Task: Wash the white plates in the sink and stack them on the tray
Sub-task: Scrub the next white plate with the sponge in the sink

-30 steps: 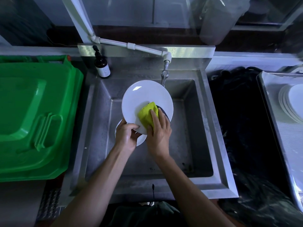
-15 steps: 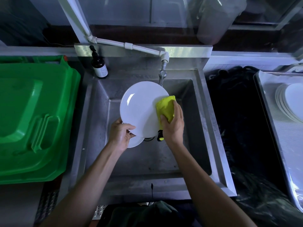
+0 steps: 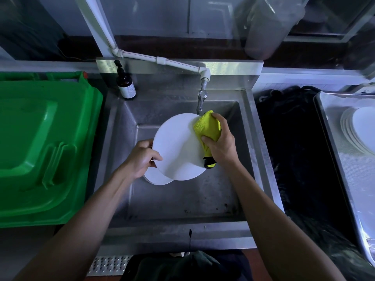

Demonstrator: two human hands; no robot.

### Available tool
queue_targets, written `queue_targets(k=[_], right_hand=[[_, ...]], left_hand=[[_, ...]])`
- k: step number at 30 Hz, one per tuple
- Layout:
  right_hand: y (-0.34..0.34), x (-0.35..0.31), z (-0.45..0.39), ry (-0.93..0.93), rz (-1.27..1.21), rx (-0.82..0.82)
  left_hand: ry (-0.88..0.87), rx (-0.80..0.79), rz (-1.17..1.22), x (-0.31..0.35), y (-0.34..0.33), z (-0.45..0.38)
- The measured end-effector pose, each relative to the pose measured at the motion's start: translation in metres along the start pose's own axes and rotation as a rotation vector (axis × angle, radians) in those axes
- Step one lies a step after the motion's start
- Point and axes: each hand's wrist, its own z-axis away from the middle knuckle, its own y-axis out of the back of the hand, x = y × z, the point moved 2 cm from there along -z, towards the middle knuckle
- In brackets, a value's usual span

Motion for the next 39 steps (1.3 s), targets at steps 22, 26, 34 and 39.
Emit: queue_targets(k=[22,26,34,39], right_hand=[[-0.004,-0.022,0.001,0.363,0.289,-0.048],[-0.009,-0.020,0.007,0.451,0.370,0.020],[-0.014,-0.018,0.018,0.732,0.475,0.142],[-0.010,-0.016,0.020,0.757,0.472,0.168]], left_hand=[[-0.240,0.031,-0.580,0.039,-0.005,-0.028],[-0.300,0.121,-0.540,0.034,-0.009,-0.027],[-0.352,0.220,-0.526,0.007,-0.008,-0.021],[-0.079,0.411,-0.125,-0.013,-0.005,-0.001]])
